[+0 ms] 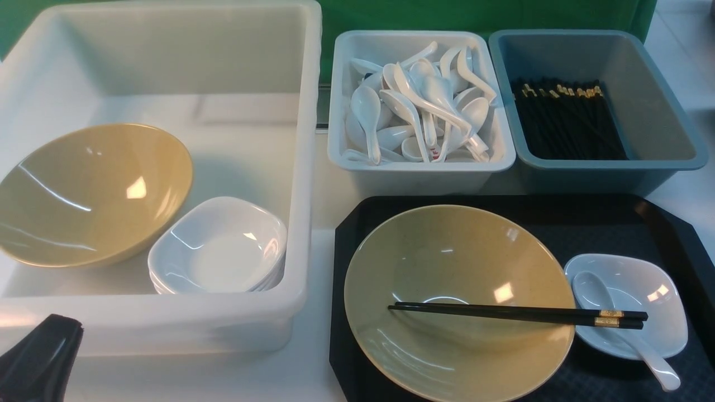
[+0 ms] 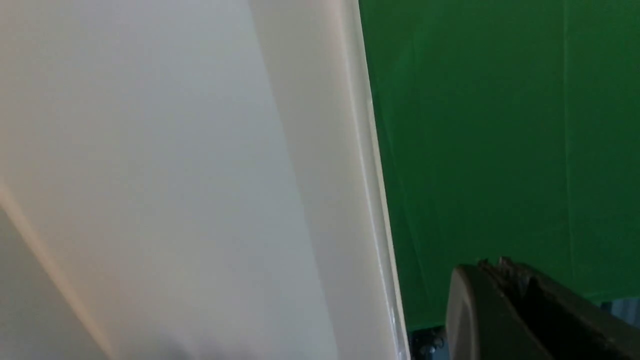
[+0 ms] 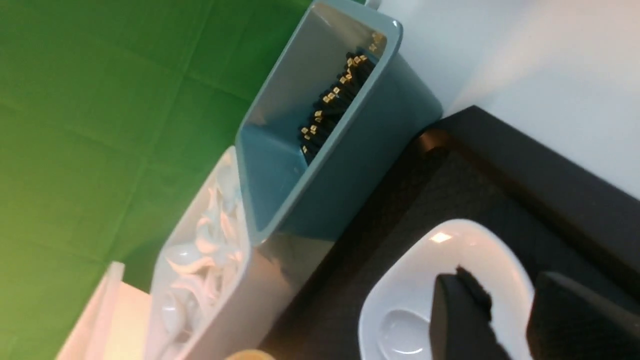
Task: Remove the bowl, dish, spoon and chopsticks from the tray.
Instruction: Use the right arm to grab a chopstick
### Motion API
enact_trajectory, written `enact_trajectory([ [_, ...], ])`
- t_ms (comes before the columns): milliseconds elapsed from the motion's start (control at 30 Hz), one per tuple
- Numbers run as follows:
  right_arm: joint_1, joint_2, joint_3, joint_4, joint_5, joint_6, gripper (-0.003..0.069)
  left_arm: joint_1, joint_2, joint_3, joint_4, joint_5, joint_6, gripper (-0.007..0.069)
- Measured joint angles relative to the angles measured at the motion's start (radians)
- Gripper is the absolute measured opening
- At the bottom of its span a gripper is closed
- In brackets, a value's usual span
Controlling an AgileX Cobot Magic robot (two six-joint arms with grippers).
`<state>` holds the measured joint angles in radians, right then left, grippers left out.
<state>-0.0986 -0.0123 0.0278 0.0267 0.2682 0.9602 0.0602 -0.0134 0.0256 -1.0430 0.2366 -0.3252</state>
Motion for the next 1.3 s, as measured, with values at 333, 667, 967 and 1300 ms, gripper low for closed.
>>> enact_trajectory([
  [333, 0.159, 0.154, -0.225, 0.008, 0.011, -0.408, 0.0136, 0.0, 0.085, -0.322, 0.155, 0.221, 0.406, -0.0011],
  [667, 0.298, 0.658, -0.838, 0.008, 0.623, -1.001, 0.0033, -0.012, 0.491, -0.828, 0.648, 0.899, 0.524, -0.0011],
  [967, 0.411, 0.93, -1.067, 0.18, 0.949, -1.452, 0.0034, -0.306, 0.704, -0.883, 0.752, 1.01, 0.554, -0.0011],
  [1300, 0.642, 1.217, -1.236, 0.167, 0.975, -1.558, 0.0154, -0.564, 0.971, -0.905, 0.816, 1.008, 0.555, -0.0011],
])
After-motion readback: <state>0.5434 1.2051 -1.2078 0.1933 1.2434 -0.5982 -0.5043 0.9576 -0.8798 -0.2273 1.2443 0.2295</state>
